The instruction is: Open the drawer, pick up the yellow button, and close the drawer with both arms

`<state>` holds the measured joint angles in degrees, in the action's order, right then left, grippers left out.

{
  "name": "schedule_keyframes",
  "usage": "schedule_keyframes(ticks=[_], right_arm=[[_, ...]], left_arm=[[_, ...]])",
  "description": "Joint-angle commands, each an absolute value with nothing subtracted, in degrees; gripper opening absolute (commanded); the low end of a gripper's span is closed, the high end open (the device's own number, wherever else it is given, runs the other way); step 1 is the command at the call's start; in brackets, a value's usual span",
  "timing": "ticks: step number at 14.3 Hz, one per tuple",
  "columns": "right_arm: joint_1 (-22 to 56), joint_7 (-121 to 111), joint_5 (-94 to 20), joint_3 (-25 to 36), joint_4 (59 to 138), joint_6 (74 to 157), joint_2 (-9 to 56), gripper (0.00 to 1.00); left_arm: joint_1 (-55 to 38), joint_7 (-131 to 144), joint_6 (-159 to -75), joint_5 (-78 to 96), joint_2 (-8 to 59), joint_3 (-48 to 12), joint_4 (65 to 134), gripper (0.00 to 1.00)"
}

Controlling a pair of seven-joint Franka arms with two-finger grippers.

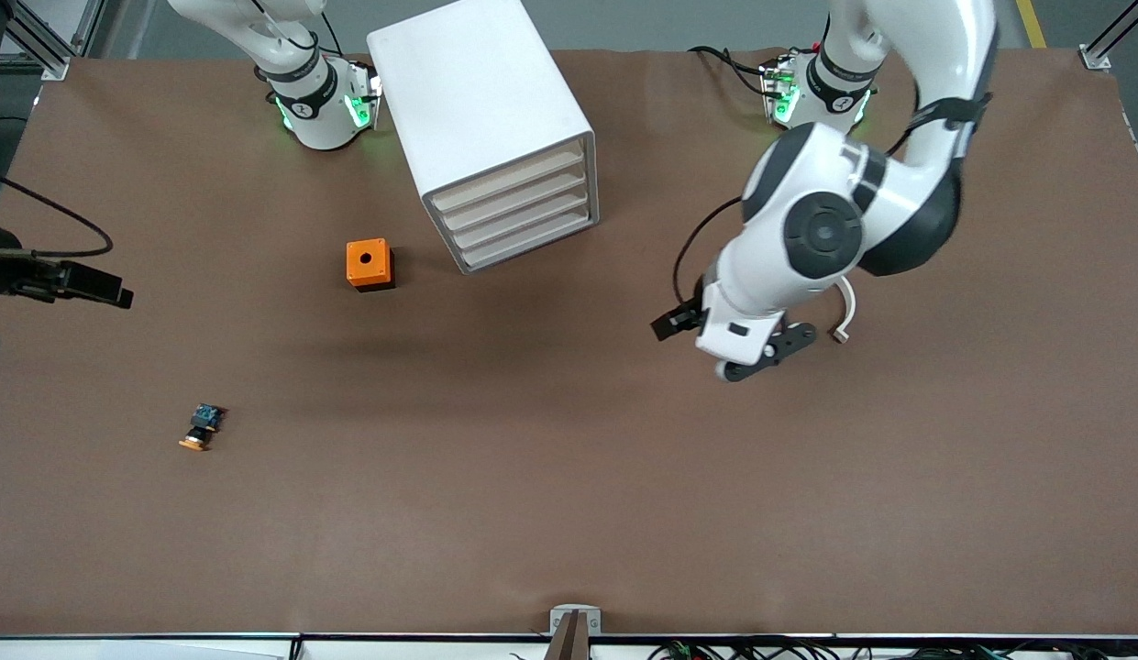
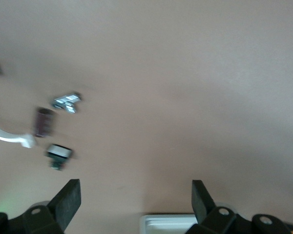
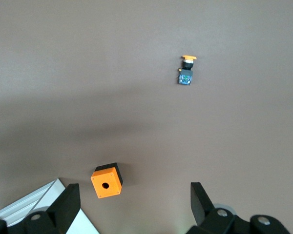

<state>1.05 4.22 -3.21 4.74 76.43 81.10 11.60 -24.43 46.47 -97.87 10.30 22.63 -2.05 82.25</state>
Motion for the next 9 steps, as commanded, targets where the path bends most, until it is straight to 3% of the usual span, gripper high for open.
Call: schedule_keyframes(ticks=[1, 6, 9], right_arm=[[1.84, 6.85, -2.64, 4.75, 84.01, 82.62, 5.02, 1.00], [1.93, 6.77, -2.64, 4.83, 93.93, 87.44, -3.58, 1.00], [1.32, 6.68, -2.64, 4.83, 94.13, 86.67, -6.40, 1.00]], left_arm=[[-19.00, 35.89, -91.34, 9.40, 17.59, -2.37, 83.84, 1.00], [-12.76, 24.02, -90.88, 5.98, 7.67, -2.46, 95.16, 1.00], [-7.57, 16.10, -91.32, 5.98, 2.74, -2.55, 100.09, 1.00]])
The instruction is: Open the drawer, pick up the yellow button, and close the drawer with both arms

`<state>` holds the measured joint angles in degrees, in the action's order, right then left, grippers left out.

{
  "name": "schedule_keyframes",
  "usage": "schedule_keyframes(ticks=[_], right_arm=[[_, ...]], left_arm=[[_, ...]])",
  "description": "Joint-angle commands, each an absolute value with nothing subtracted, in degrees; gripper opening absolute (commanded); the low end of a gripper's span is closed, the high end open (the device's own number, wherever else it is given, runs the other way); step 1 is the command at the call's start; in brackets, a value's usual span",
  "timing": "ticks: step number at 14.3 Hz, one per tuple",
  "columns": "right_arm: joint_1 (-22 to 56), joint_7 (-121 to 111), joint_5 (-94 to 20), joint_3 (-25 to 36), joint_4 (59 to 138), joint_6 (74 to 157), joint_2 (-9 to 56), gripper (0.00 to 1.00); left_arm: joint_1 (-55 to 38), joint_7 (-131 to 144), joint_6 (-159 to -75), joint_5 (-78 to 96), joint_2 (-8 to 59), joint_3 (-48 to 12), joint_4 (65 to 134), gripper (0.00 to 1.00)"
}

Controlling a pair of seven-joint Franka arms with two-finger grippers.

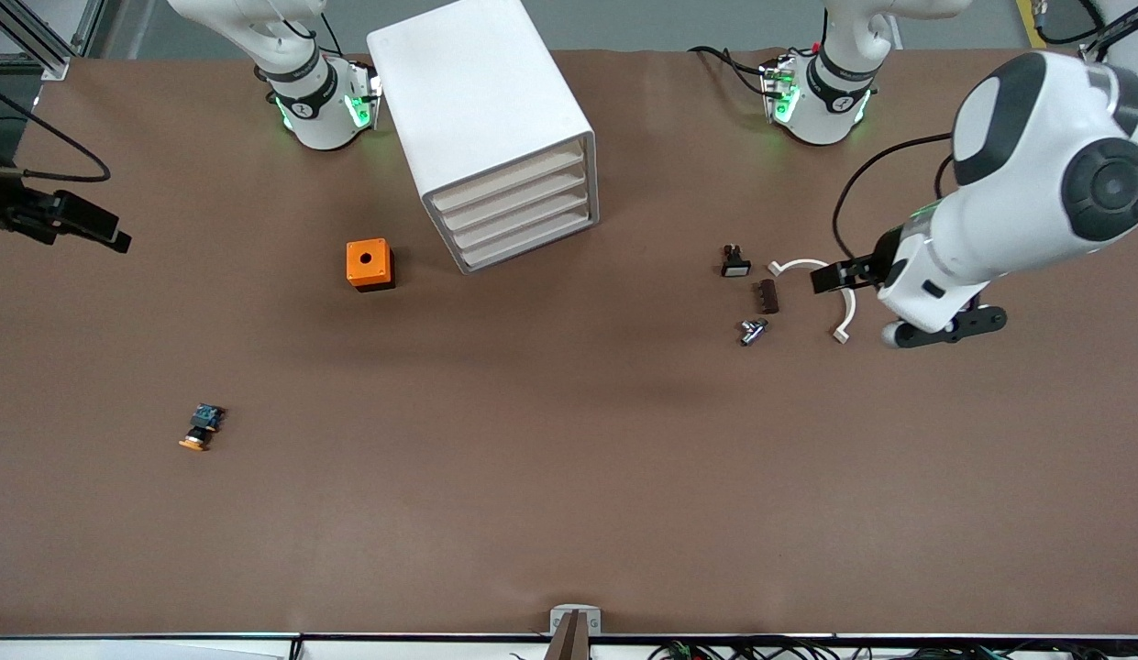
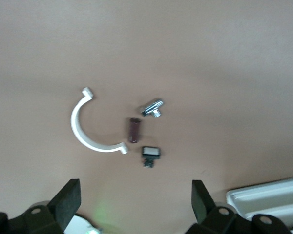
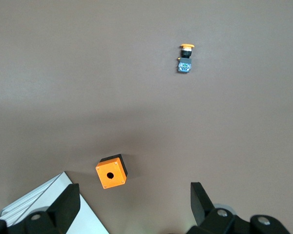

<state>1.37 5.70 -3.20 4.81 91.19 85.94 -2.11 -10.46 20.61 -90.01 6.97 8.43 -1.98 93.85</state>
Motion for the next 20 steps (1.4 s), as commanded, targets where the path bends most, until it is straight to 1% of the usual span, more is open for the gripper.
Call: schedule_keyframes(ticks=[1, 5, 6, 8, 11, 14, 20], right_arm=[[0.54, 6.68, -2.64, 4.92, 93.78, 85.36, -7.29, 1.00], [0.09, 6.16, -2.81, 5.36, 92.90, 82.53, -8.00, 1.00], [0.09, 6.15, -2.81, 5.36, 92.90, 82.44, -8.17, 1.00], [0.44, 6.07, -2.46, 5.01, 92.99, 82.62, -8.00, 1.00], [0.53, 5.89, -2.20, 4.75, 92.90, 82.79, -8.09, 1.00], [1.05, 1.77, 0.79, 4.75, 92.90, 82.97, -8.09, 1.00], [0.88, -0.34, 0.36, 4.92, 92.90, 81.92, -8.00, 1.00]], left_arm=[[-6.34, 14.43, -91.49, 5.98, 1.77, -2.64, 101.33, 1.00], [-2.90, 8.19, -96.14, 5.98, -4.38, -2.55, 108.26, 1.00], [-2.55, 7.48, -96.76, 5.89, -5.35, -2.46, 108.89, 1.00], [-2.02, 7.12, -96.77, 3.18, -5.71, -2.63, 107.15, 1.00], [-2.02, 8.35, -95.89, 2.29, -5.27, -2.72, 102.14, 1.00], [-2.02, 8.17, -93.87, 2.29, -5.19, -2.46, 98.89, 1.00], [-1.50, 7.21, -91.41, 2.20, -4.57, -2.20, 95.28, 1.00]])
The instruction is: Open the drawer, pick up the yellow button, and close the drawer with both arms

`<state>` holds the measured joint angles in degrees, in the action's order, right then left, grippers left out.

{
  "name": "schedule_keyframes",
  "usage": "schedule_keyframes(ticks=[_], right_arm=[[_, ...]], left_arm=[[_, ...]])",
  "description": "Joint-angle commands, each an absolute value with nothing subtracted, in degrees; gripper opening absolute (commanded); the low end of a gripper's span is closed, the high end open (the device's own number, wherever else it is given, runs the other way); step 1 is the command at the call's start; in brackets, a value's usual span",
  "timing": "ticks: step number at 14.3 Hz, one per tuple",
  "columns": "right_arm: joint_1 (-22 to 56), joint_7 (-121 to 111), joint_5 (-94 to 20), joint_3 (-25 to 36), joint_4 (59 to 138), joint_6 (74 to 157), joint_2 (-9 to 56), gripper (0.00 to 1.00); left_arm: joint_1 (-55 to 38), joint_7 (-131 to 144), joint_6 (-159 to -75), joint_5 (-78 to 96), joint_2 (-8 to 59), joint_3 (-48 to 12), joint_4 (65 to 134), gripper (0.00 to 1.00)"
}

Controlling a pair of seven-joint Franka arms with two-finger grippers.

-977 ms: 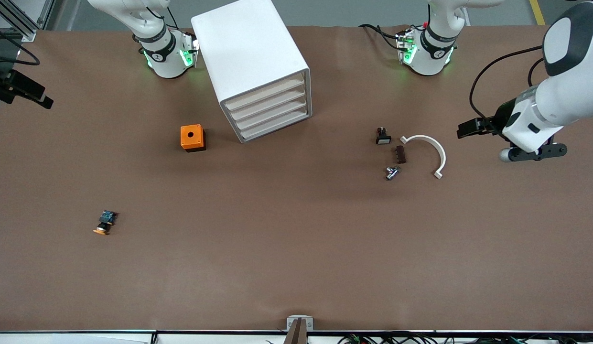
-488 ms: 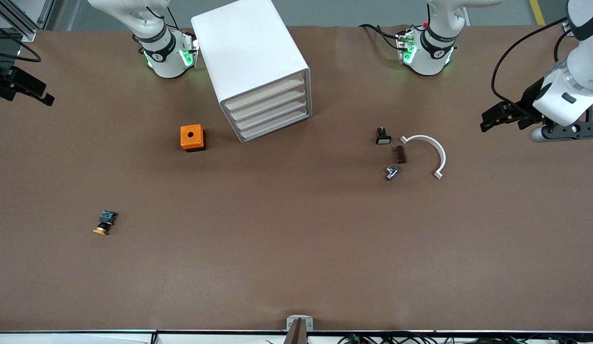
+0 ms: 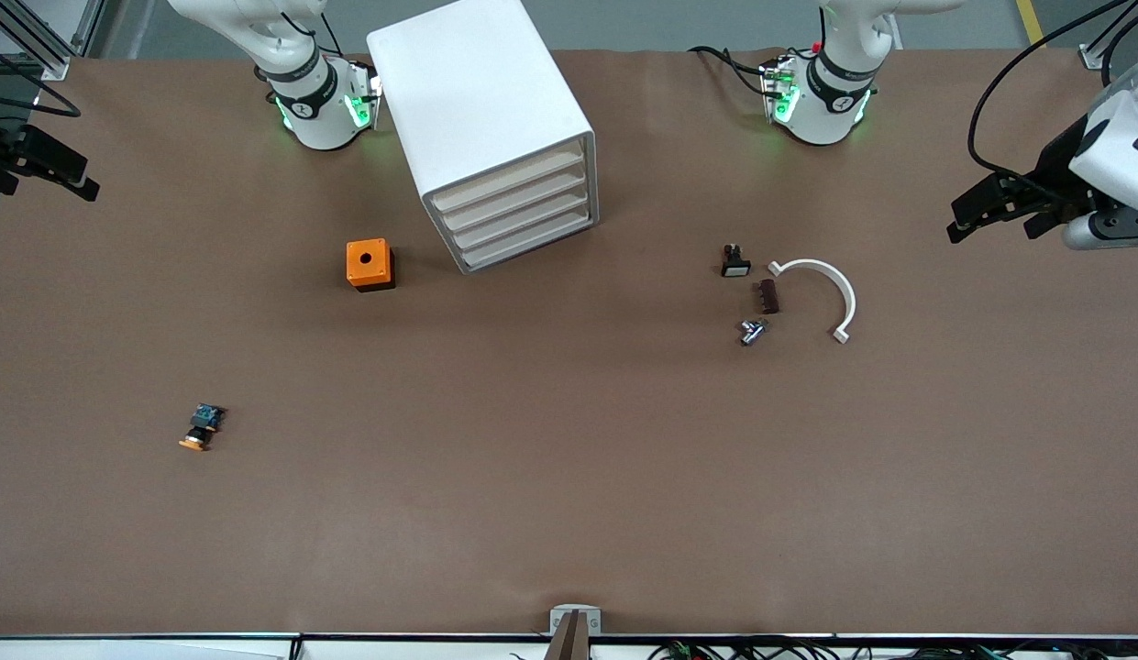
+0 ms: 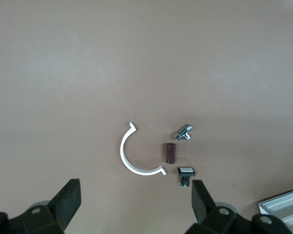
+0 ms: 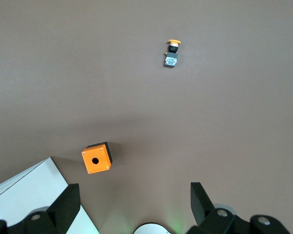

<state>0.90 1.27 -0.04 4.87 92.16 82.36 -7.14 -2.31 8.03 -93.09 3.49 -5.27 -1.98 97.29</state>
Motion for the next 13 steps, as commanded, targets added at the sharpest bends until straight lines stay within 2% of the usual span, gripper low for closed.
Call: schedule_keyframes(ticks=[1, 13], right_arm=[[0.79, -0.35, 0.18, 5.01, 92.90, 81.91, -8.00, 1.00], [0.97, -0.26, -2.37, 4.92, 92.64, 82.88, -8.17, 1.00]], left_arm=[[-1.58, 7.21, -91.41, 2.20, -4.66, -2.20, 95.36, 1.00], [-1.58, 7.38, -90.09, 2.20, -4.31, -2.11, 94.13, 1.00]])
